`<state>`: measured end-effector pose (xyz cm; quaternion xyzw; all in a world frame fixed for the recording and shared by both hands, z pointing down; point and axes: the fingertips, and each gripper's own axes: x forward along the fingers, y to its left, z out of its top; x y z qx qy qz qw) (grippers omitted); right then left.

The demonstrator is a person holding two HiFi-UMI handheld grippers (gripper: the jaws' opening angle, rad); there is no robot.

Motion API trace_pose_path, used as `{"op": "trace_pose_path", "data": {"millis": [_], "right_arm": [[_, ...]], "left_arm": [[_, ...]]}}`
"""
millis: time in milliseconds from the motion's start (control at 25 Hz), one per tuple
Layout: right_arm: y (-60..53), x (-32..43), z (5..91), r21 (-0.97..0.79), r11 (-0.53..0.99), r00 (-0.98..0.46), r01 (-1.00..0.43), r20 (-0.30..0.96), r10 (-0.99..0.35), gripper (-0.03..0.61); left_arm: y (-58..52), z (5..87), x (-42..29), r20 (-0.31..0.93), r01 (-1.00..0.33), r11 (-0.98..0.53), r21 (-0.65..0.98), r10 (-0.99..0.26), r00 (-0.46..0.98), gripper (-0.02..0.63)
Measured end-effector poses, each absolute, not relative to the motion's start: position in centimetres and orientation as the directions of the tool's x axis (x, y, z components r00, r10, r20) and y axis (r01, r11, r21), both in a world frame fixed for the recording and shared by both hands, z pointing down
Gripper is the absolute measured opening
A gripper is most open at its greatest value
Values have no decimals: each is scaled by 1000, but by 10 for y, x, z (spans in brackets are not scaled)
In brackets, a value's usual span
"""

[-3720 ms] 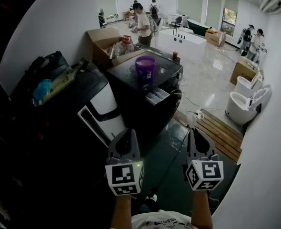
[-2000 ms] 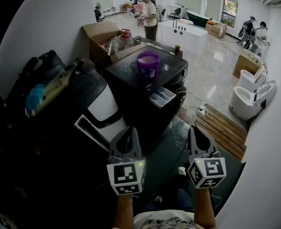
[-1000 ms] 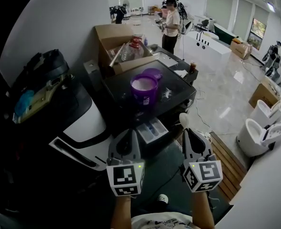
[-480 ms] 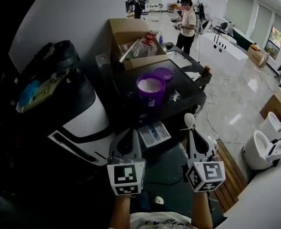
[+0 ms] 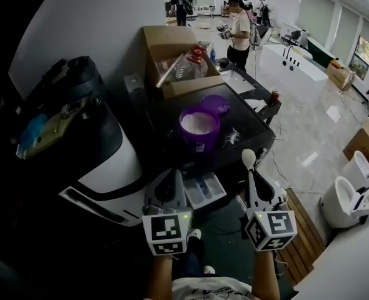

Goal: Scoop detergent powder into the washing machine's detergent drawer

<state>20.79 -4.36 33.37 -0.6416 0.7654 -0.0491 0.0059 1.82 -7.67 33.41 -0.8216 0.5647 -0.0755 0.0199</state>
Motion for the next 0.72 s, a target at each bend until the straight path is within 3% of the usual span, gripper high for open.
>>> {"op": "trace_pose_path", "data": {"millis": [720], "right_arm": [[-212,189,334,-73,178,-186,-981,109,-977,20]], "left_arm": [[-244,325,0,98,-921,-372,-115,-927,362,2]]}}
